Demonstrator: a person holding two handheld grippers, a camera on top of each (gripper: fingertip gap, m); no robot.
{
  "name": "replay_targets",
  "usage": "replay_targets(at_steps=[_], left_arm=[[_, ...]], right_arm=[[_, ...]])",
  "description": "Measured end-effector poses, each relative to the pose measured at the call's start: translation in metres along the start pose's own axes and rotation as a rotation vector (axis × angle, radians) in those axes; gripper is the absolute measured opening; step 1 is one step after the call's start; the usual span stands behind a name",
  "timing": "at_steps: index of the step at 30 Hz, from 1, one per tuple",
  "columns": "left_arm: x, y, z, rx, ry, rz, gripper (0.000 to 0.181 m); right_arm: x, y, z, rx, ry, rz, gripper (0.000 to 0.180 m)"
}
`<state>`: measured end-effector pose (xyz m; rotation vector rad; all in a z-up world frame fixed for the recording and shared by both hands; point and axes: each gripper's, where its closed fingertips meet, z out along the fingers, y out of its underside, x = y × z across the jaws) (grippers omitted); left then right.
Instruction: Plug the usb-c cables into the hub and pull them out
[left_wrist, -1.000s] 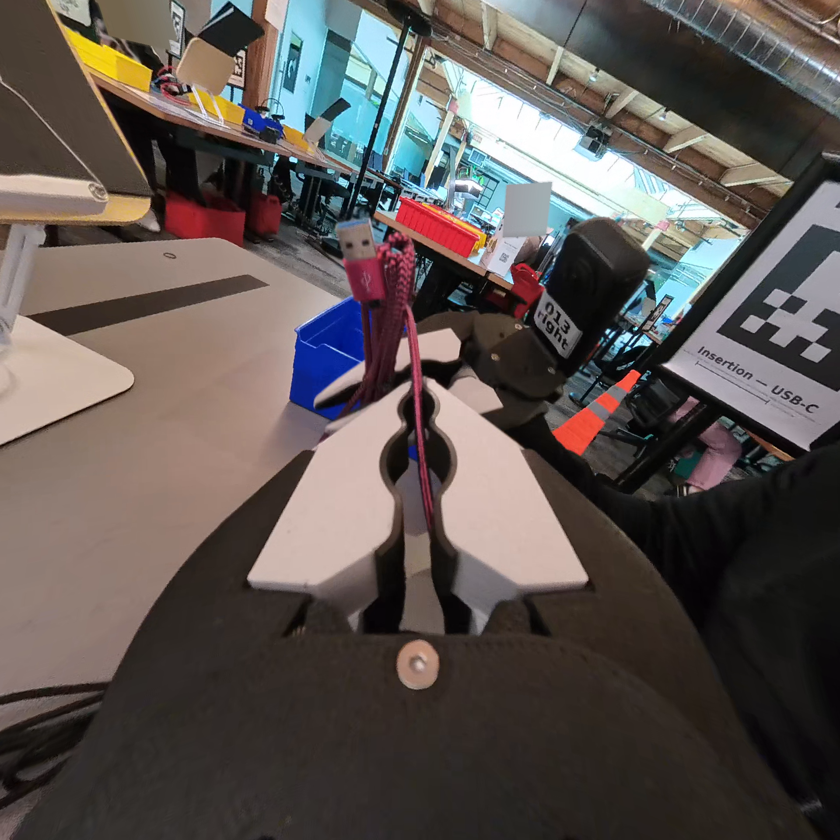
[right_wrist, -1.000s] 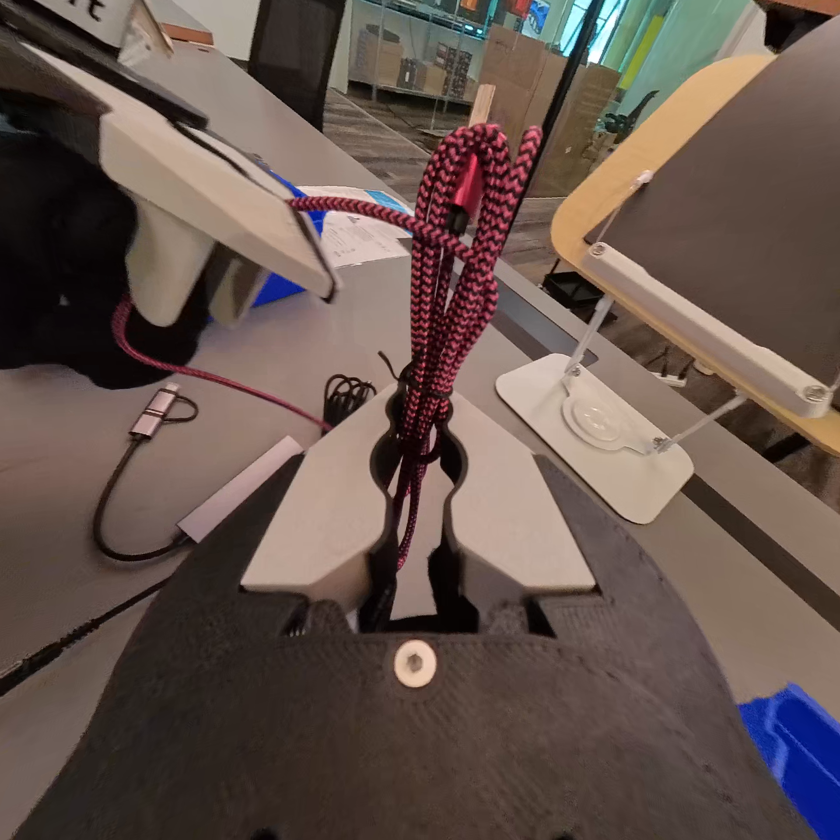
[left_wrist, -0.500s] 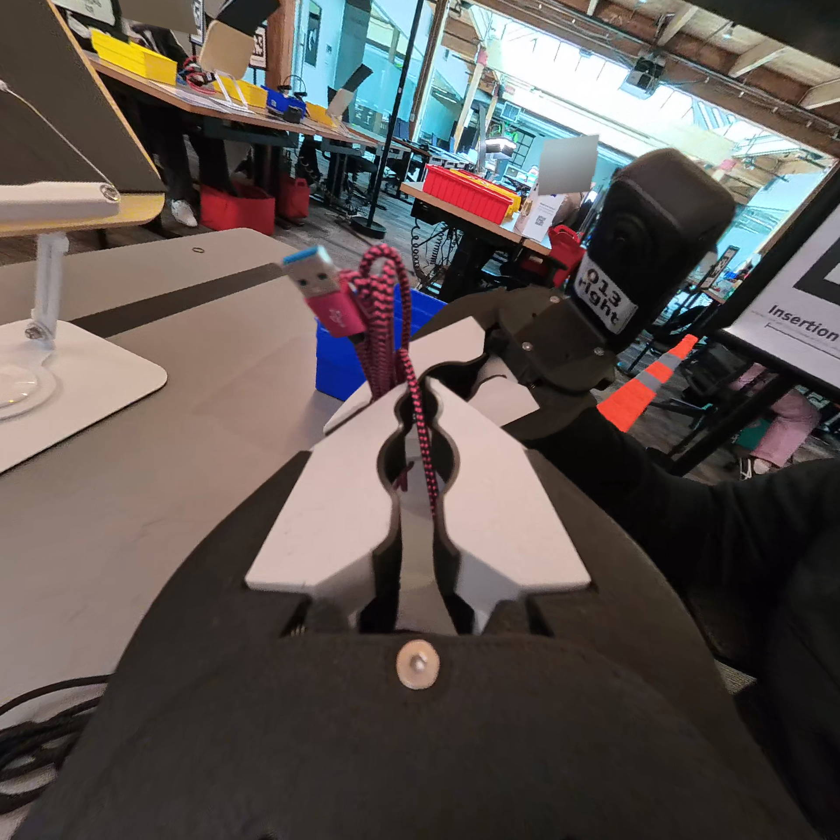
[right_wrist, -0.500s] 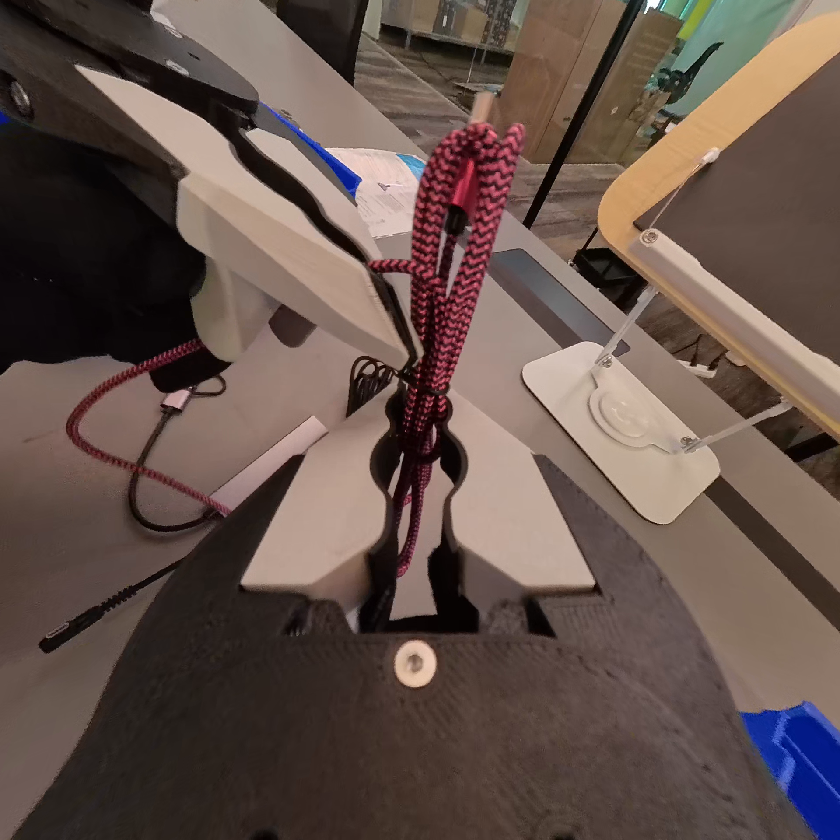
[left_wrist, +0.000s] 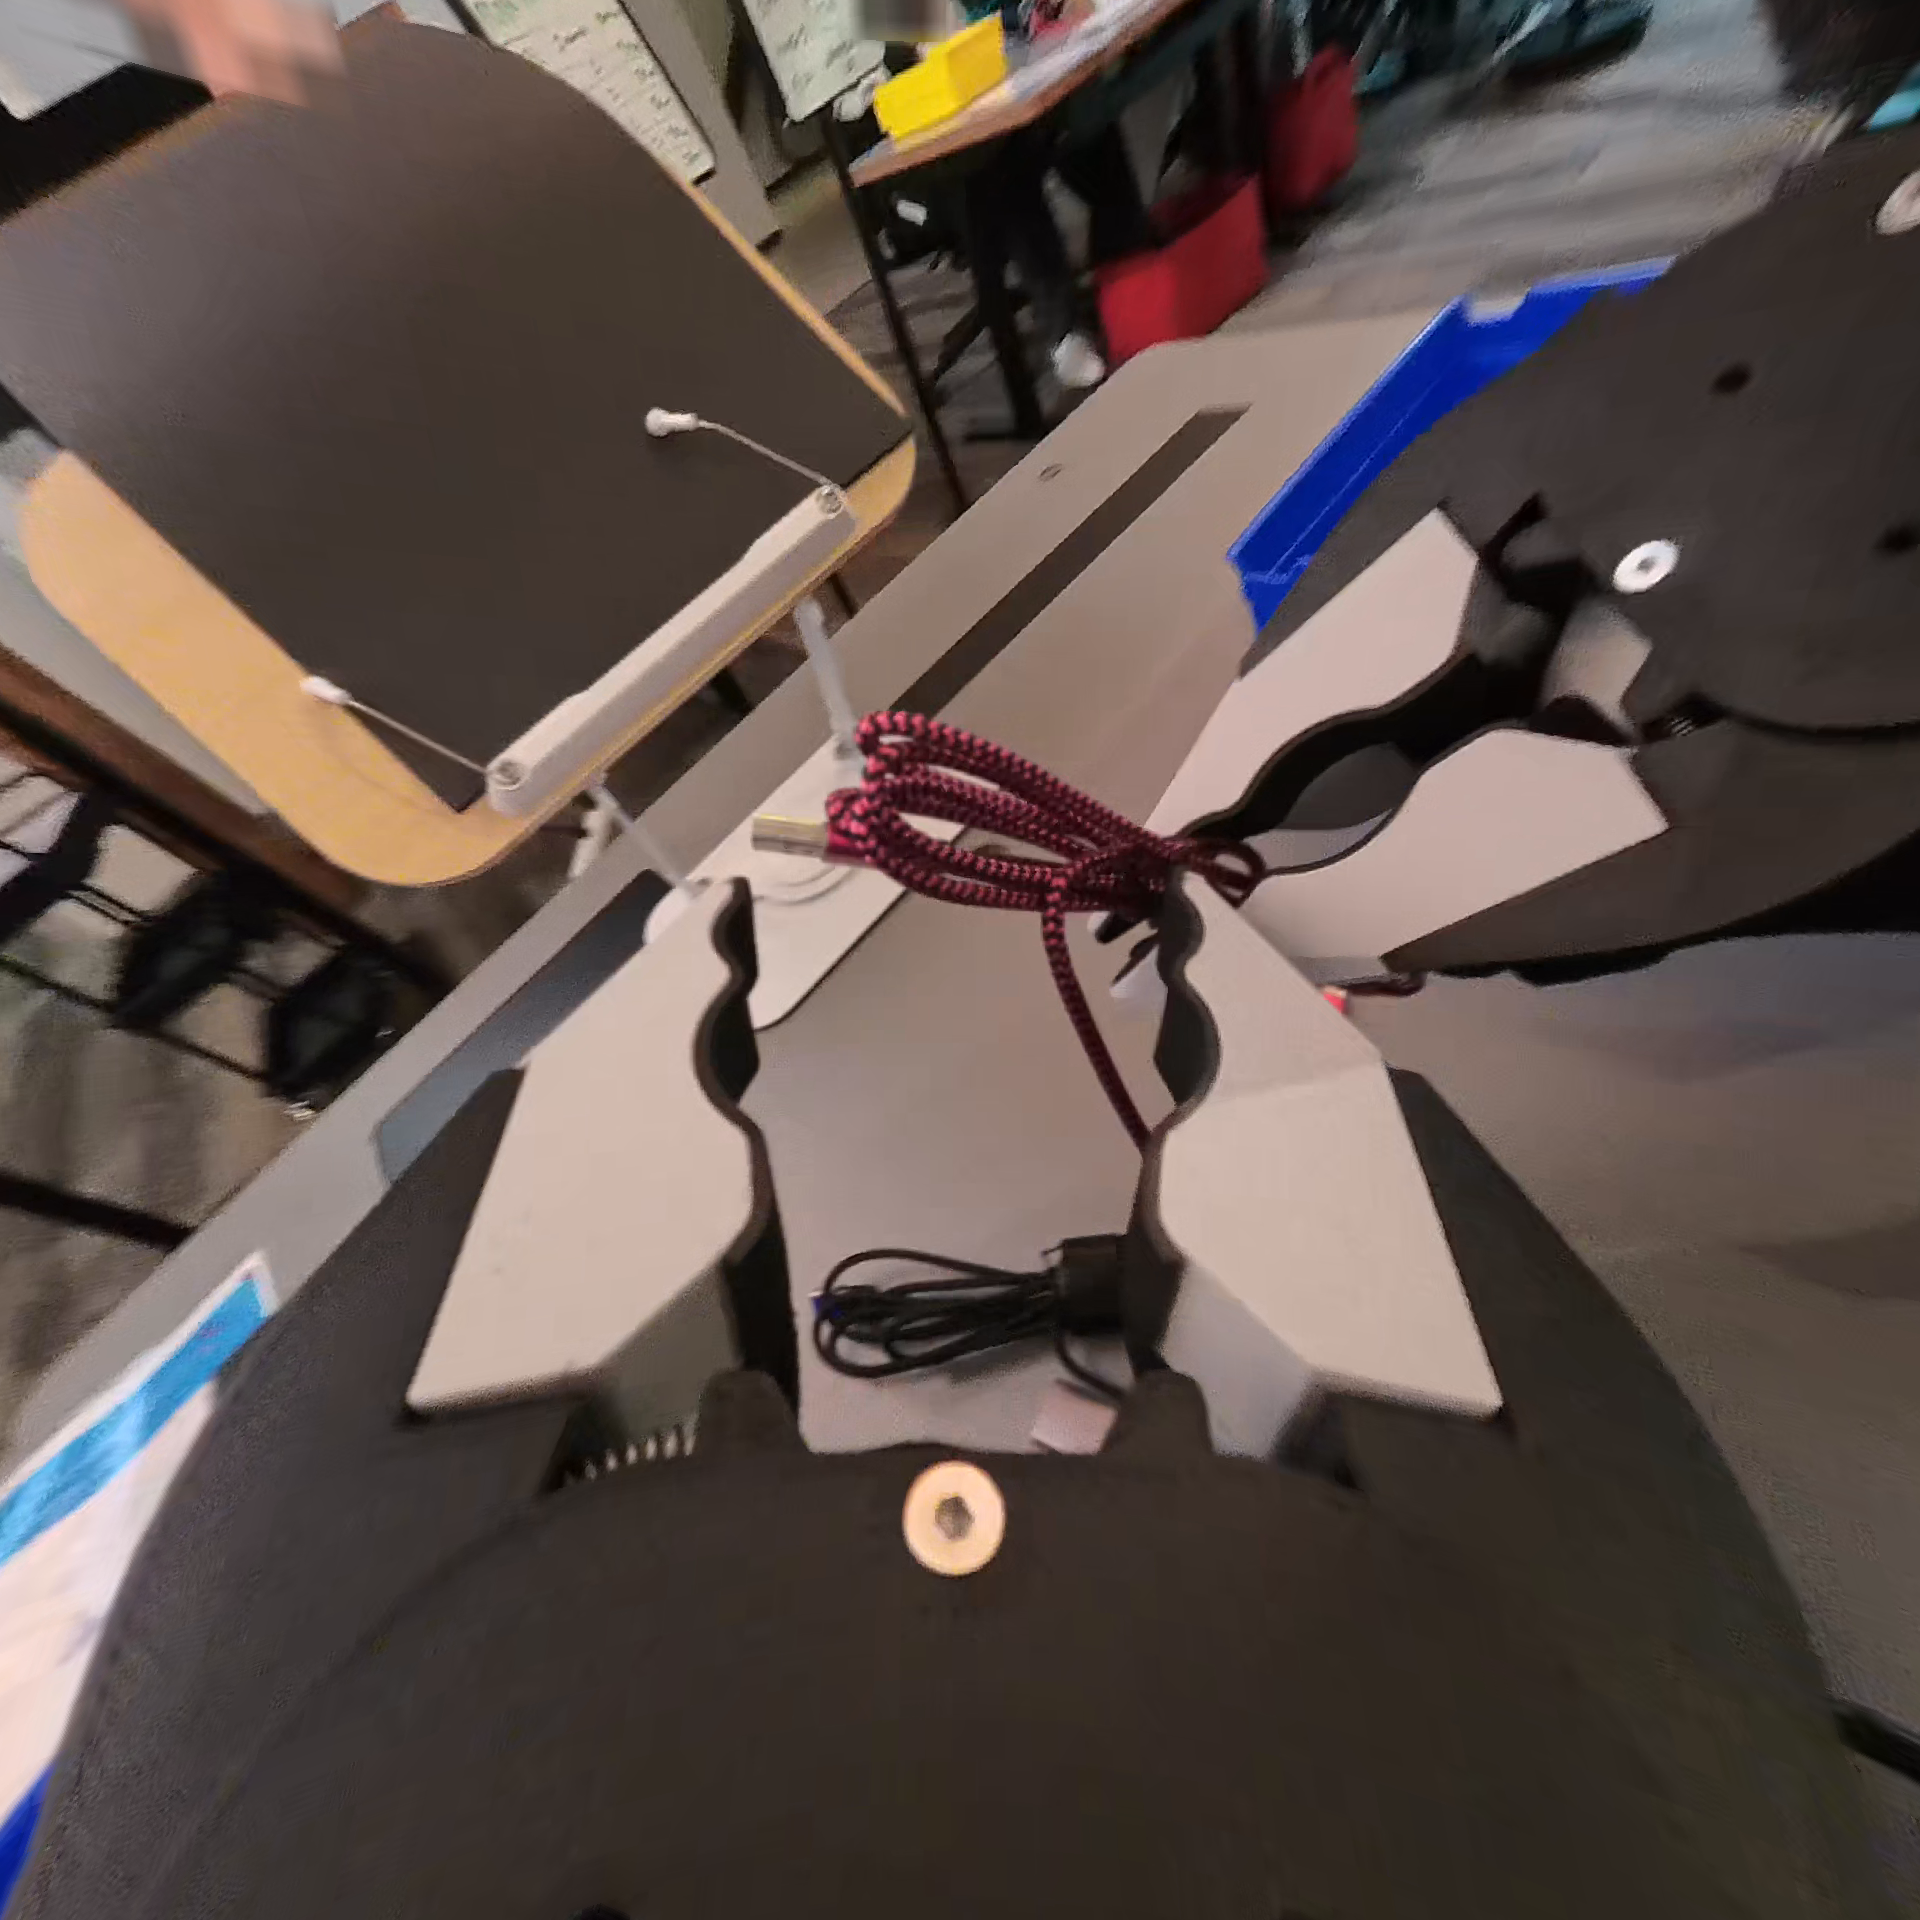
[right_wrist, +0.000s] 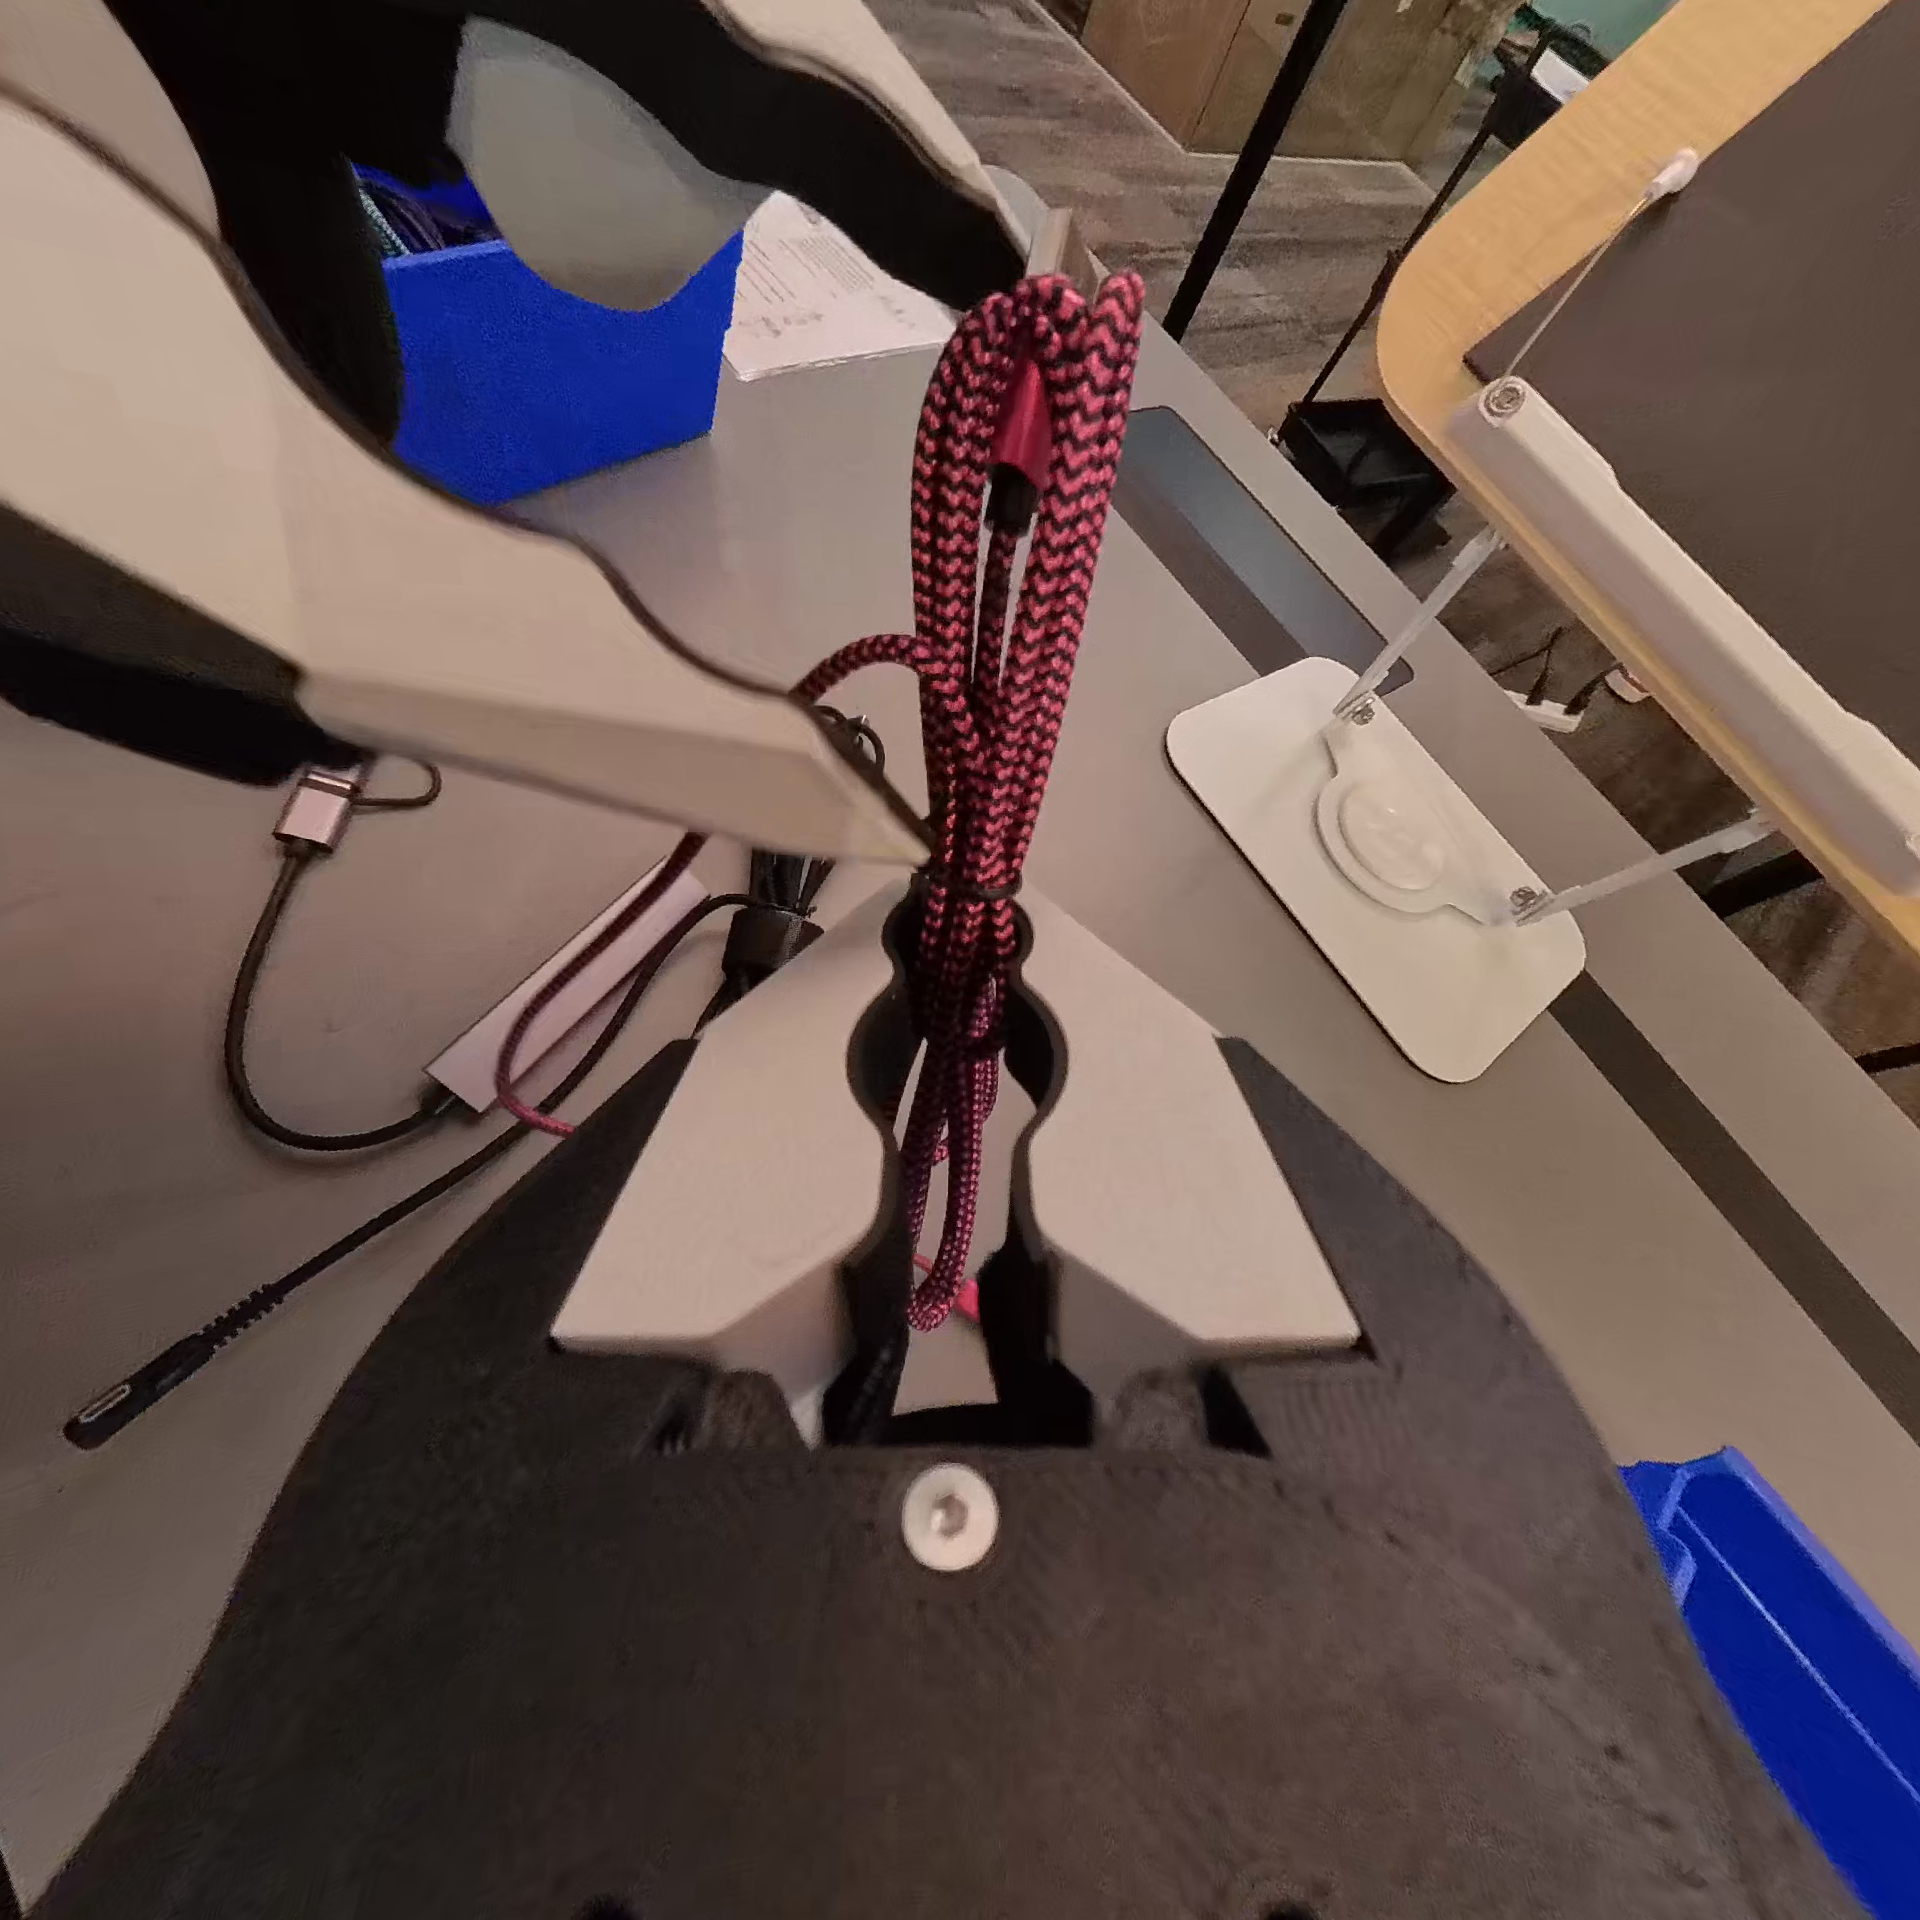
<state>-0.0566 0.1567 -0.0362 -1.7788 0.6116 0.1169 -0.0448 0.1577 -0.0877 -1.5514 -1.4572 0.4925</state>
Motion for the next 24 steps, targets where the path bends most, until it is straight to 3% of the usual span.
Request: replay_targets(at_steps=[3,7,14,16,24], left_arm=[[-0.007,0.002,0.002,-0.008,-0.076,0.076,0.087],[0.001,0.001,0.001,-0.006,-0.04,0.21,0.075],[0.003,0.01,0.0,-0.062,0.021,0.319,0.071],[0.0,0.012,-0.002,-0.071,0.015,0.346,0.057],[0.0,0.021,-0.001,-0.114,0.017,0.377,0.039]], right_arm=[[0.001,0.002,0.001,-0.019,0.01,-0.008,0.008],[-0.002,0.004,0.002,-0.023,-0.005,-0.007,0.008],[-0.007,0.009,0.005,-0.039,-0.035,-0.02,0.009],[-0.007,0.012,0.005,-0.049,-0.033,-0.03,0.008],[-0.008,0.013,0.004,-0.051,-0.048,-0.048,0.007]])
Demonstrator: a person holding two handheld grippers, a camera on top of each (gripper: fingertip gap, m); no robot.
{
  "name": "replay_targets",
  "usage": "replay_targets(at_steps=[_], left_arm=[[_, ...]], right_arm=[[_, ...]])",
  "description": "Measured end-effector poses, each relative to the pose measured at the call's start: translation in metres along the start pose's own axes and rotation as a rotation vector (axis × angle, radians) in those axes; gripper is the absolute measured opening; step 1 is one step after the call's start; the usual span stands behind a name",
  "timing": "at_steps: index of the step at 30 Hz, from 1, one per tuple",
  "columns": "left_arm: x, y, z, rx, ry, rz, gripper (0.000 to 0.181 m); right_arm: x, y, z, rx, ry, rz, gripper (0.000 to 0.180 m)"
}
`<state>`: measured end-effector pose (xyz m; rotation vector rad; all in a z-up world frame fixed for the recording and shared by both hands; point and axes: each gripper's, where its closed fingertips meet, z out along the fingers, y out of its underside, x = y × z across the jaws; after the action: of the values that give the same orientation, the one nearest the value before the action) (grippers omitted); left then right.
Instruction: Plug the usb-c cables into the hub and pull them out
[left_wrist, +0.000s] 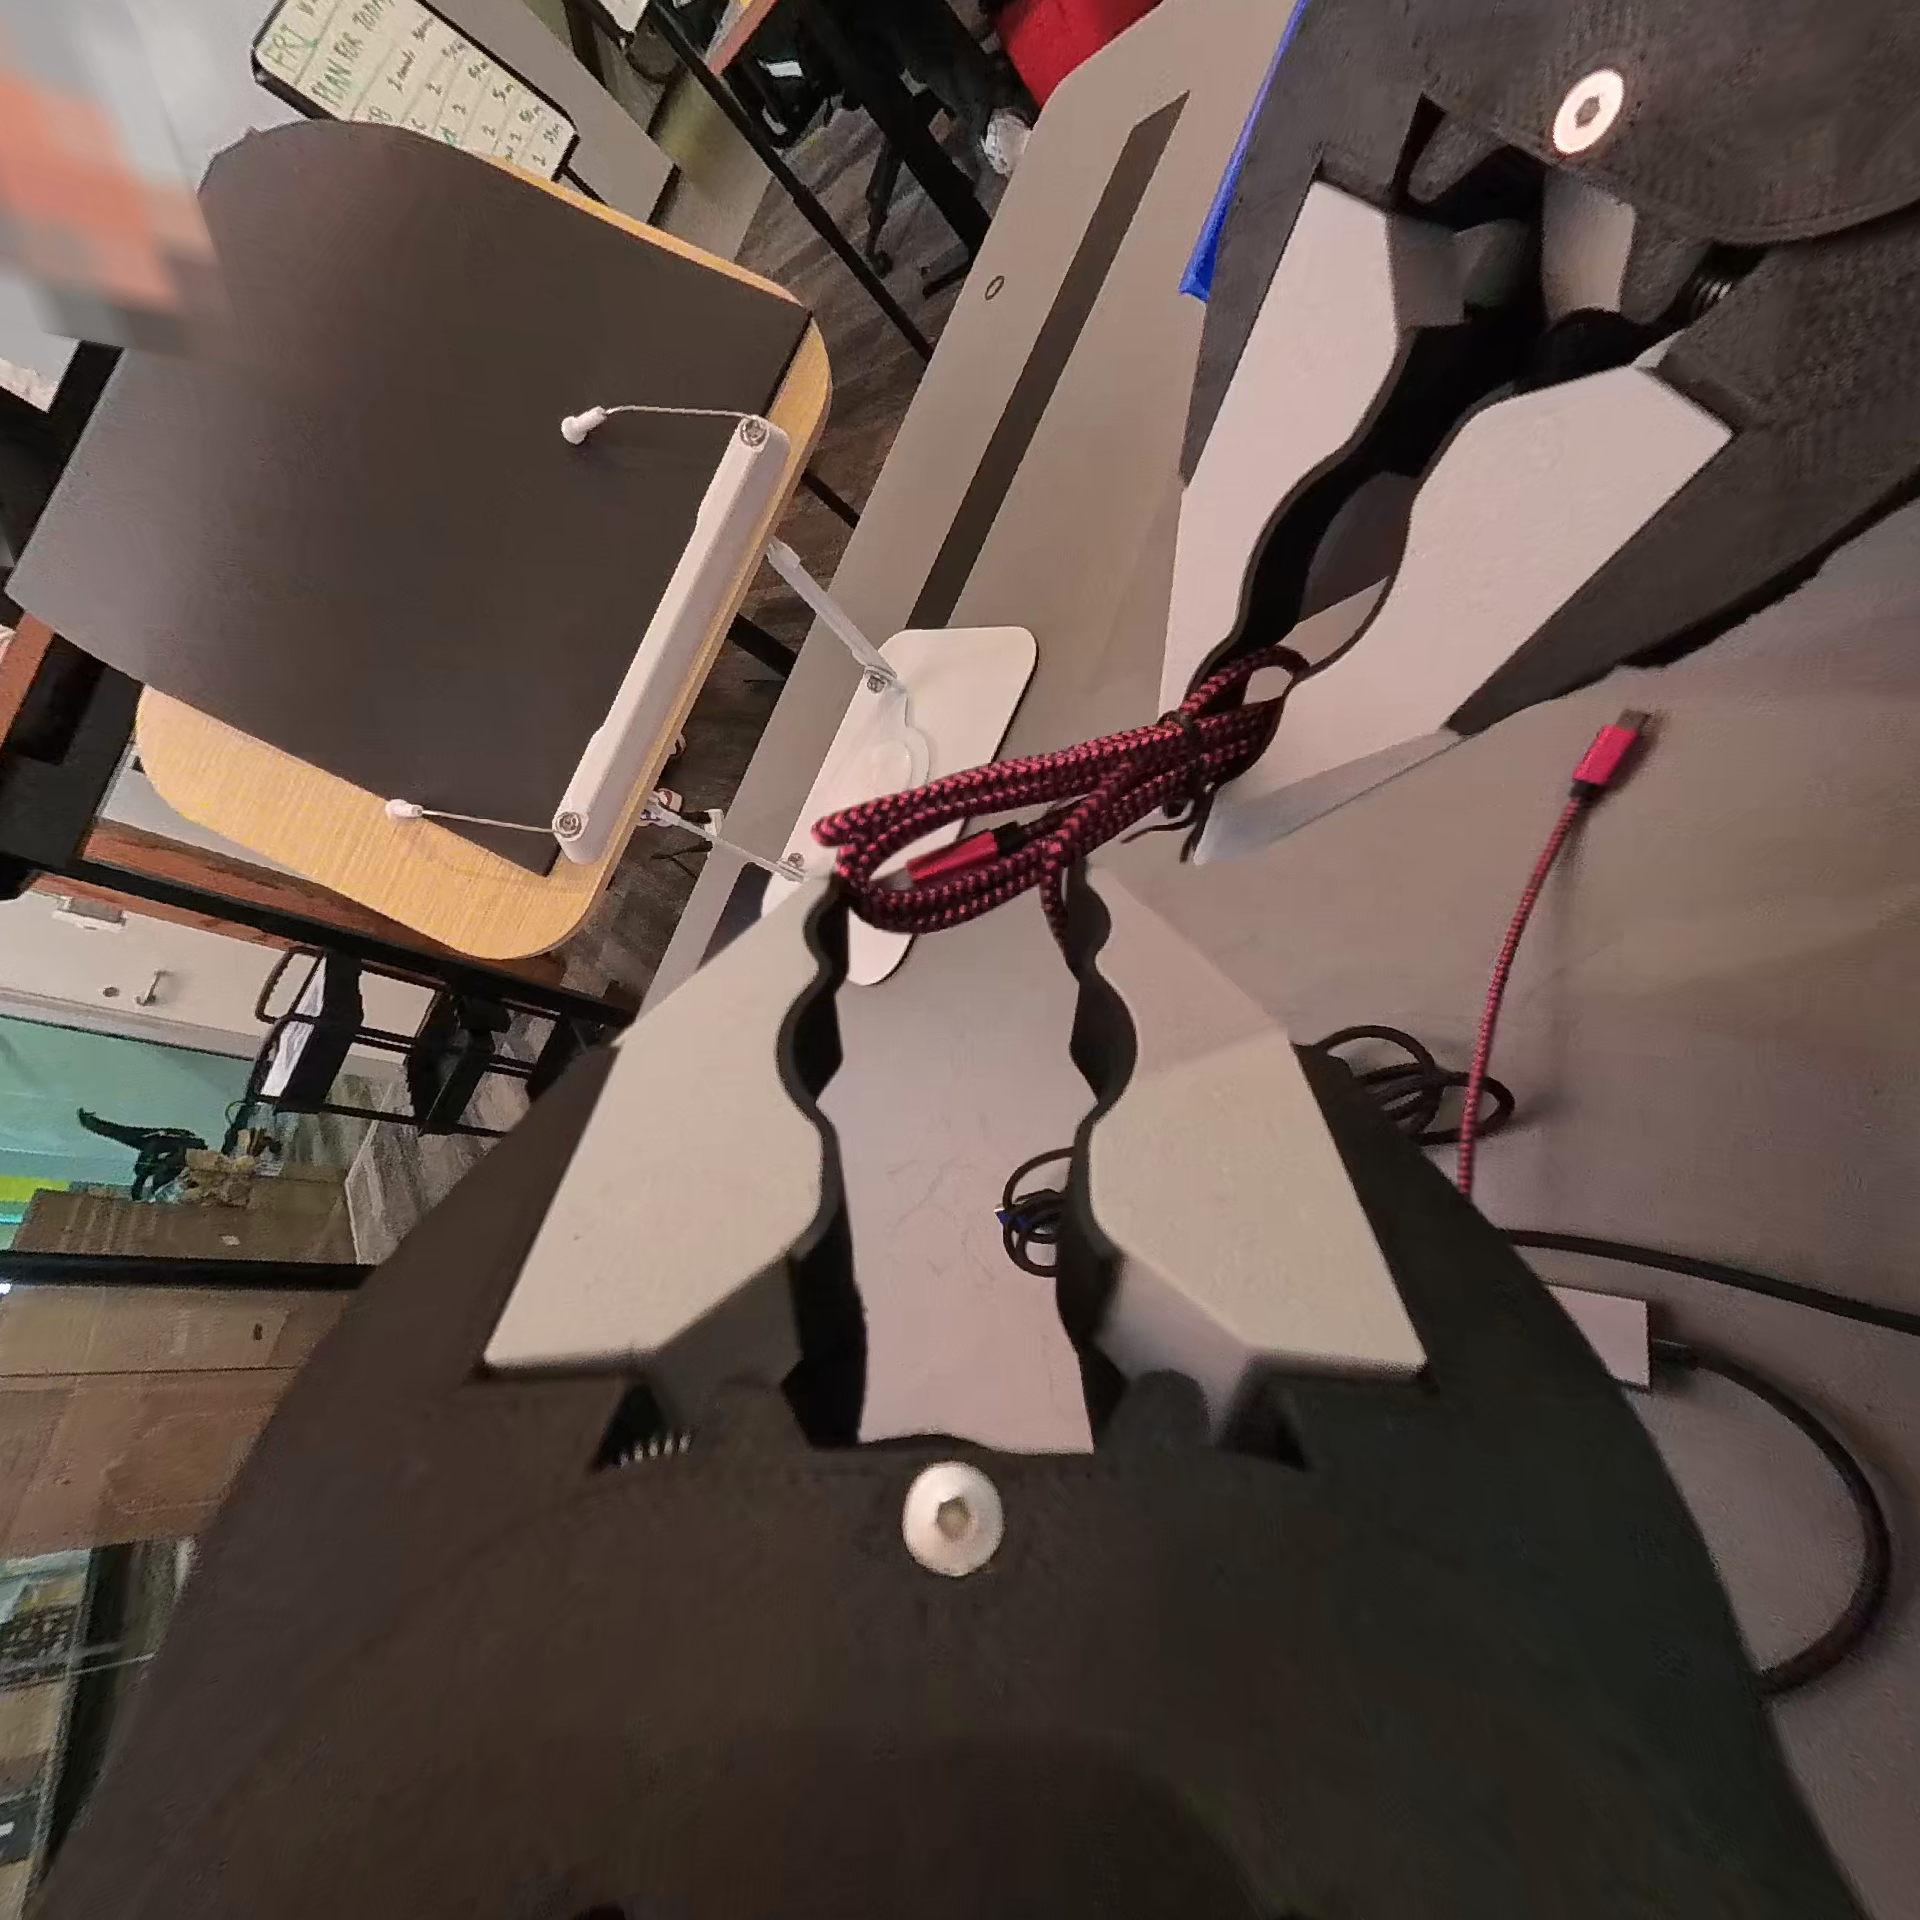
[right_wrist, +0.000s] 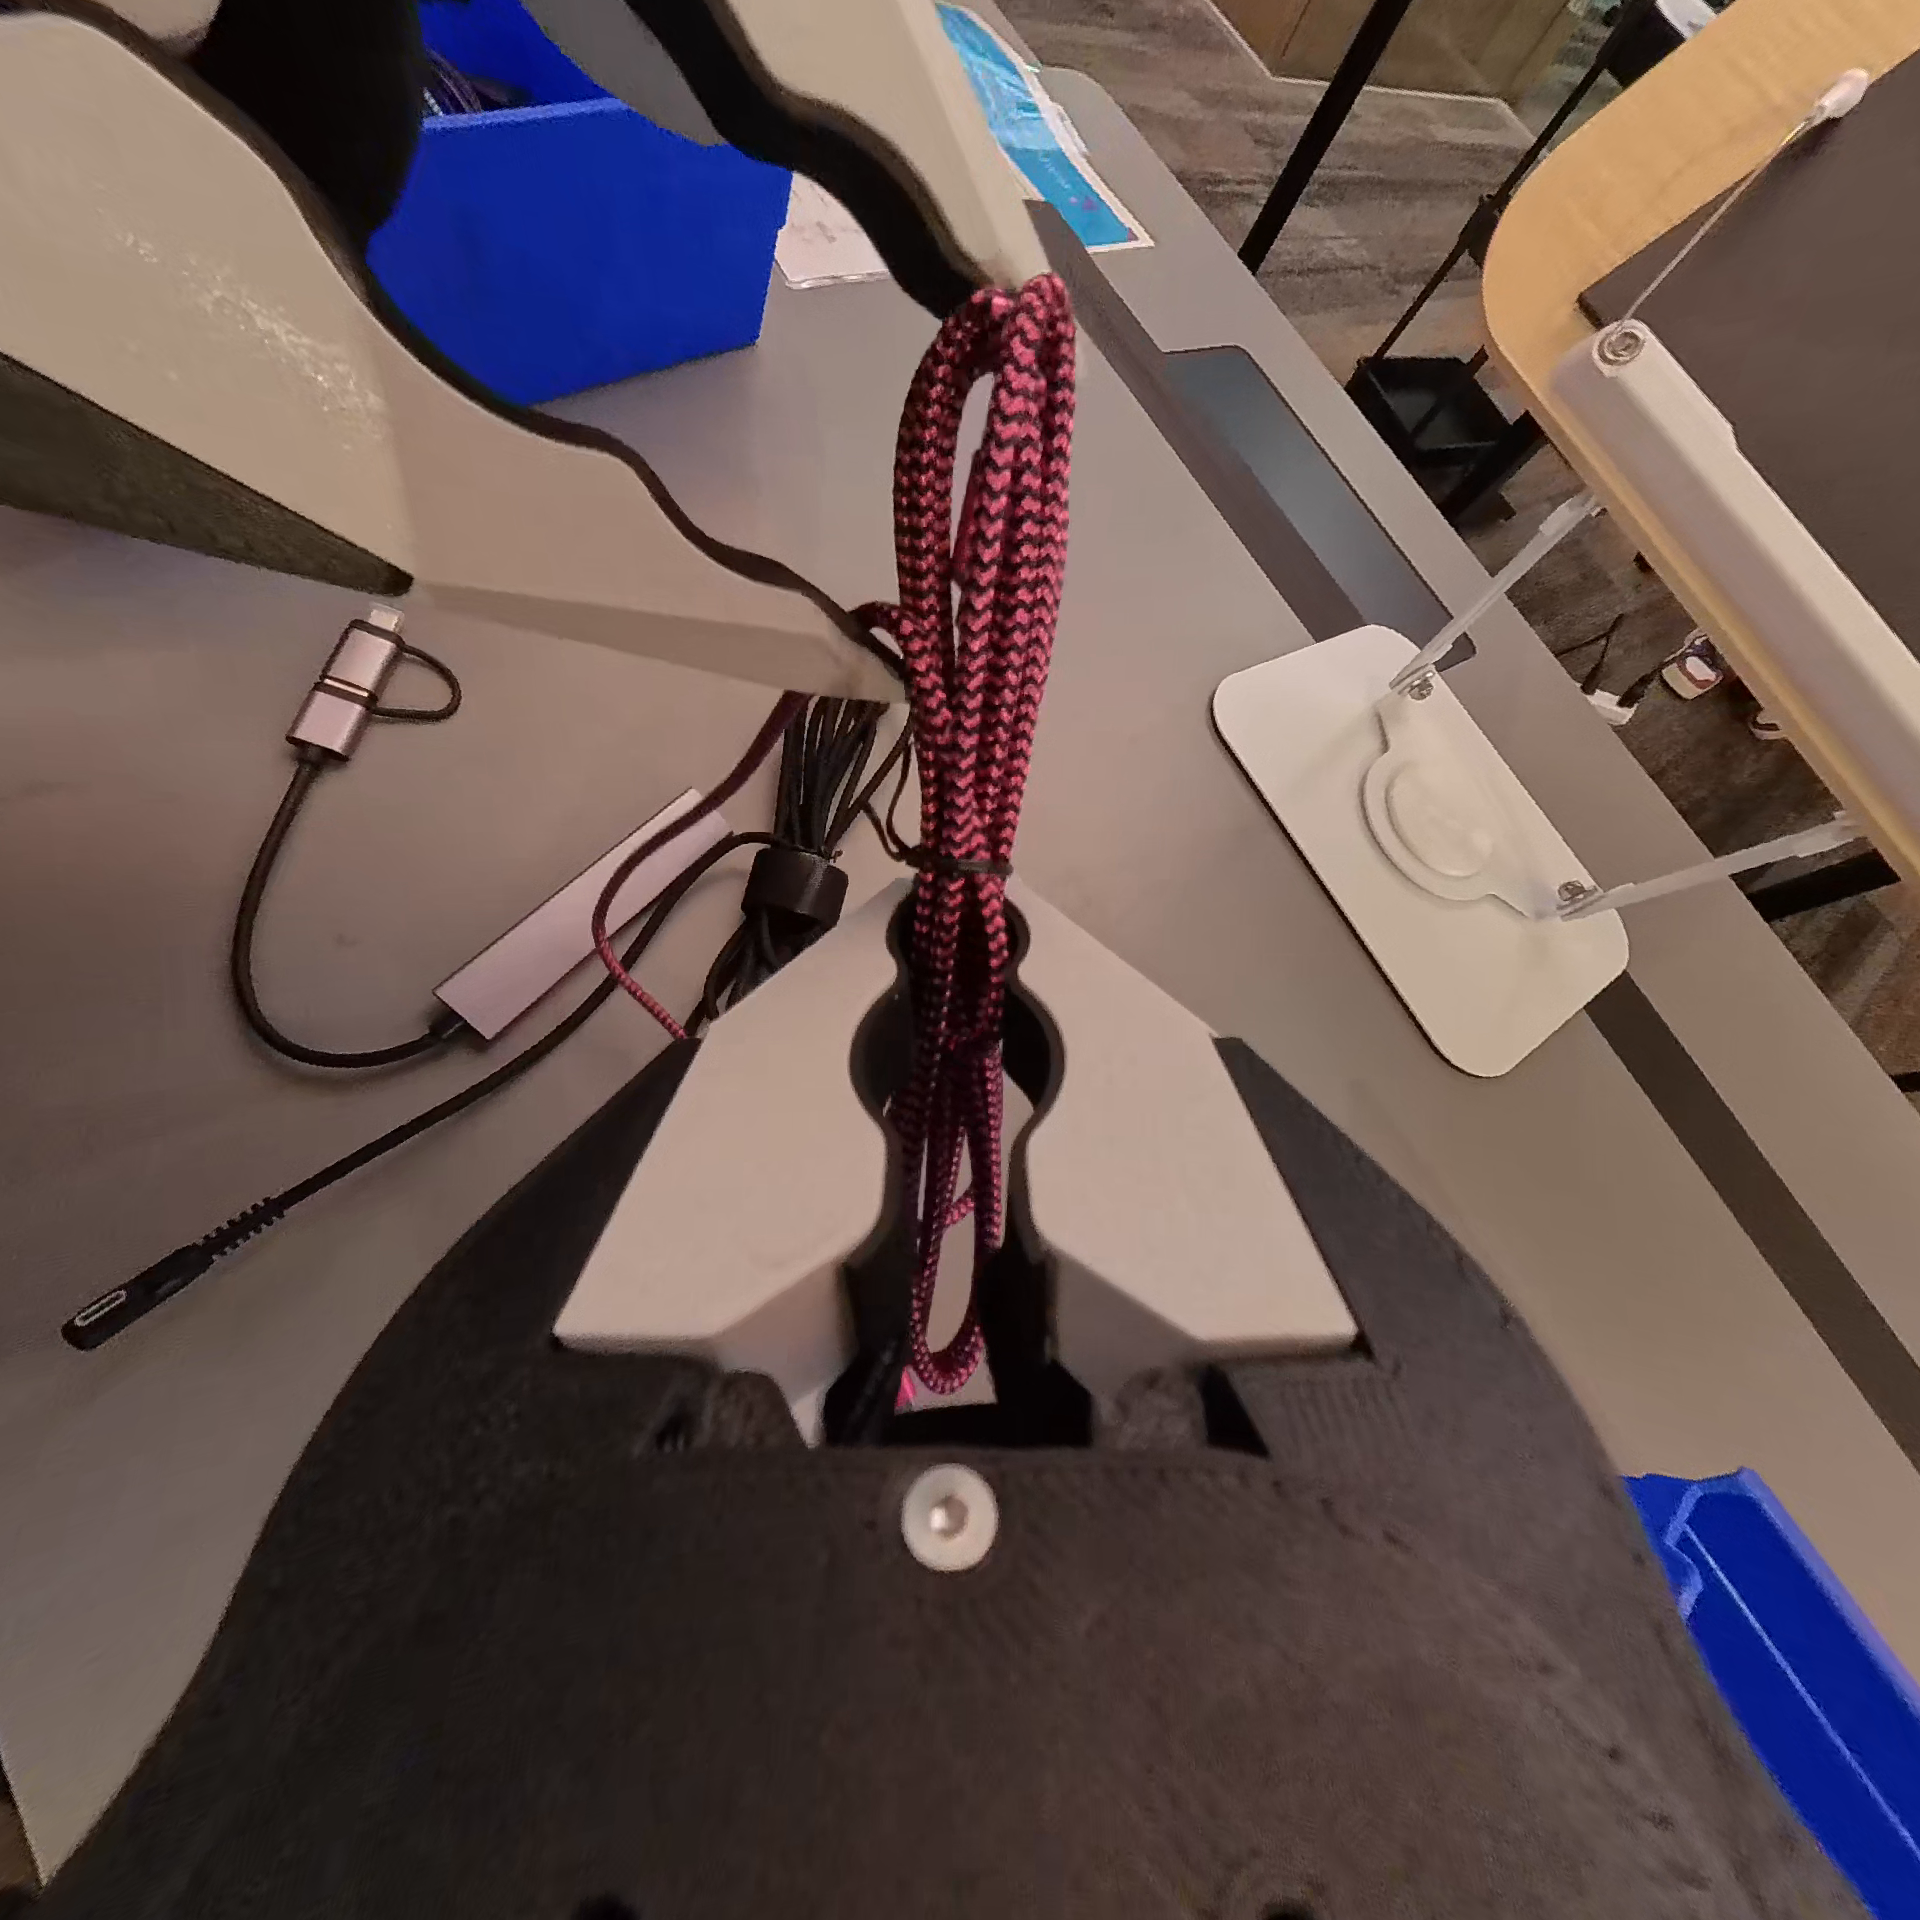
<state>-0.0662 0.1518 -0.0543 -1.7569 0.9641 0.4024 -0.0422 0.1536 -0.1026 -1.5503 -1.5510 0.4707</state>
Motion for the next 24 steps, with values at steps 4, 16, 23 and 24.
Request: replay_targets(at_steps=[4,16,23,24], left_arm=[[0.002,0.002,0.0,-0.013,0.009,-0.003,0.035],[-0.001,0.004,-0.001,-0.012,0.031,-0.073,0.029],[-0.008,0.003,-0.005,0.032,0.037,-0.159,0.03],[-0.007,0.002,-0.006,0.045,0.048,-0.177,0.029]], right_arm=[[0.0,0.003,-0.001,-0.011,-0.007,-0.013,0.007],[0.003,-0.001,-0.007,0.038,0.007,-0.081,0.011],[0.002,-0.009,-0.022,0.16,-0.064,0.011,0.019],[0.001,-0.009,-0.022,0.175,-0.078,0.034,0.019]])
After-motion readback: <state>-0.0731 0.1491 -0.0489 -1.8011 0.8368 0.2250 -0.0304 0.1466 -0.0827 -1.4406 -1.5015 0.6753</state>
